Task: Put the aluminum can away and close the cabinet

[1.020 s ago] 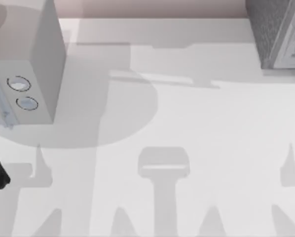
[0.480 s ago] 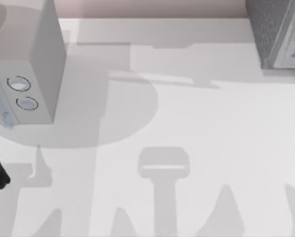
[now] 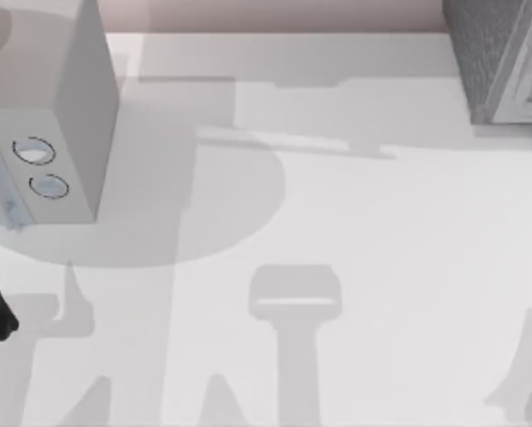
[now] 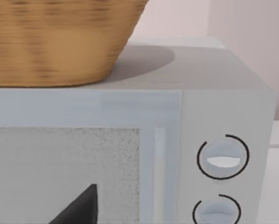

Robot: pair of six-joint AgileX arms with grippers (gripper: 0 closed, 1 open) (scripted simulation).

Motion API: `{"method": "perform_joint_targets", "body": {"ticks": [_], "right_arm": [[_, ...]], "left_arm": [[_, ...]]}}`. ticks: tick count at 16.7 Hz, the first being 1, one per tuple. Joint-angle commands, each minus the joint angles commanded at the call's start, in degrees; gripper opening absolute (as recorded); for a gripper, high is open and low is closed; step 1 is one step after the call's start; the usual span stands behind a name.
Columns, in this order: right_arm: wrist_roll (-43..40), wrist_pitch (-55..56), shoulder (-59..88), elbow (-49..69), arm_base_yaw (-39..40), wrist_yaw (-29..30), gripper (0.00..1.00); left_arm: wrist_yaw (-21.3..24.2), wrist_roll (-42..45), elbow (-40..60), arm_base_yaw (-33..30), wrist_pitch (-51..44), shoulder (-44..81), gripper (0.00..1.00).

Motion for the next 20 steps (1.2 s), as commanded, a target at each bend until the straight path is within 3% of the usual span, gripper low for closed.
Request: {"method": "perform_joint_targets", "body": {"ticks": [5,12,20], "right_arm": [[0.2,10.4,13.5,3.2,-8.9,-8.8,1.00],[0.2,11.6,15.1,3.3,-9.9,-9.8,1.00],[1.0,-3.8,15.4,16.8,-11.2,-11.1,1.00]], "left_arm": [[0.0,0.0,0.0,0.0,0.0,0.0,1.00],[0.0,0.0,0.0,0.0,0.0,0.0,1.00],[0.0,0.0,0.0,0.0,0.0,0.0,1.00]]}}
